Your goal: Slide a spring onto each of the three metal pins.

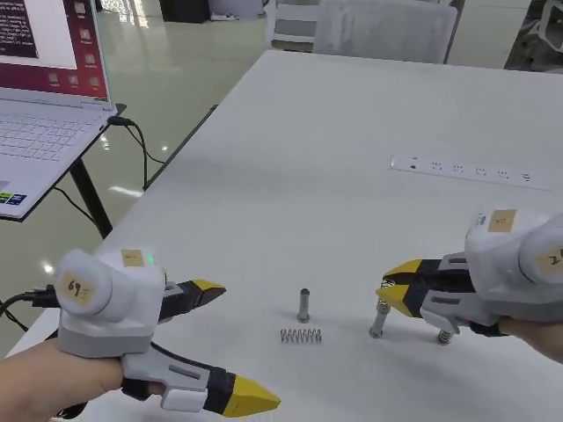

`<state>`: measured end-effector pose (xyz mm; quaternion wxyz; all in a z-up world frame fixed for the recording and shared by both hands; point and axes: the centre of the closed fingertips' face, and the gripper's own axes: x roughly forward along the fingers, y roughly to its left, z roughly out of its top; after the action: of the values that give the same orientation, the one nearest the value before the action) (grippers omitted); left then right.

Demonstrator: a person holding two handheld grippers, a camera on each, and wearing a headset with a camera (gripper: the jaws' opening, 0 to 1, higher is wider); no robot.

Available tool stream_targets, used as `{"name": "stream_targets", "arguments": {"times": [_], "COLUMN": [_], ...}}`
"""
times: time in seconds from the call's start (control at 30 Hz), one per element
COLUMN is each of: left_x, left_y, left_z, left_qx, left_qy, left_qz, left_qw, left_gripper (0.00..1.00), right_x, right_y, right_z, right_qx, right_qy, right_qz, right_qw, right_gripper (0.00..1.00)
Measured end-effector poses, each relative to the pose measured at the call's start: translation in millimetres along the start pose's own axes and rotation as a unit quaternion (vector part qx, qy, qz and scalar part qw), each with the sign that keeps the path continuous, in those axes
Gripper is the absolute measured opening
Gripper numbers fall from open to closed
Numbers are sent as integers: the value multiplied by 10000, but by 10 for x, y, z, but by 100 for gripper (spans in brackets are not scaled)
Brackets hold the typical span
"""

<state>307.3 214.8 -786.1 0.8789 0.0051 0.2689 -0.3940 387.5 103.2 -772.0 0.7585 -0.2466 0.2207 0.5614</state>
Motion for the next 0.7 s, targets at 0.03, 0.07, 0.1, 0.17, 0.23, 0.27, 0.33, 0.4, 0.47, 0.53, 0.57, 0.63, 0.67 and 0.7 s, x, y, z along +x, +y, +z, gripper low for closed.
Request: {"name": "stream_targets", "arguments": {"times": [0.03,0.07,0.1,0.17,0.23,0.27,0.33,0.4,0.47,0.53,0.57,0.63,0.67,0.7], "left_x": [-2,-5,-6,-8,-5,-5,-6,-7,-8,-12,-12,-13,-13,-15], "left_y": [5,9,10,9,4,3,-3,-6,-10,-12,-10,-7,-9,-14], "left_z": [-5,-8,-8,-9,-16,-18,-13,-14,-23,-27,-29,-41,-42,-40], "left_qx": [-9,-4,2,-24,-19,-15,-24,-34,-18,-27,-36,-29,-28,-35], "left_qy": [1,1,-2,-10,9,17,7,8,29,22,26,48,47,43], "left_qz": [5,14,19,21,25,23,19,23,21,18,17,25,21,14], "left_qw": [10000,10000,10000,10000,10000,10000,10000,10000,10000,10000,10000,10000,10000,10000], "left_gripper": [98,98,98,98,98,98,98,97,97,97,97,97,97,97], "right_x": [6,0,0,6,33,45,74,105,155,187,199,234,239,247], "right_y": [3,12,24,11,7,10,29,35,53,68,75,78,80,84], "right_z": [2,9,6,-20,-72,-93,-123,-156,-208,-238,-256,-313,-336,-349], "right_qx": [-84,-24,58,34,31,48,42,-18,-19,-9,-3,-18,-44,-41], "right_qy": [-39,-82,-92,-73,-6,10,35,84,155,183,209,282,335,352], "right_qz": [-19,-5,22,-10,-20,-20,-14,-31,-14,1,7,13,5,11], "right_qw": [10000,10000,9999,10000,10000,10000,10000,10000,9999,9998,9998,9996,9994,9994], "right_gripper": [7,7,7,8,8,8,8,8,8,8,8,8,8,8]}}
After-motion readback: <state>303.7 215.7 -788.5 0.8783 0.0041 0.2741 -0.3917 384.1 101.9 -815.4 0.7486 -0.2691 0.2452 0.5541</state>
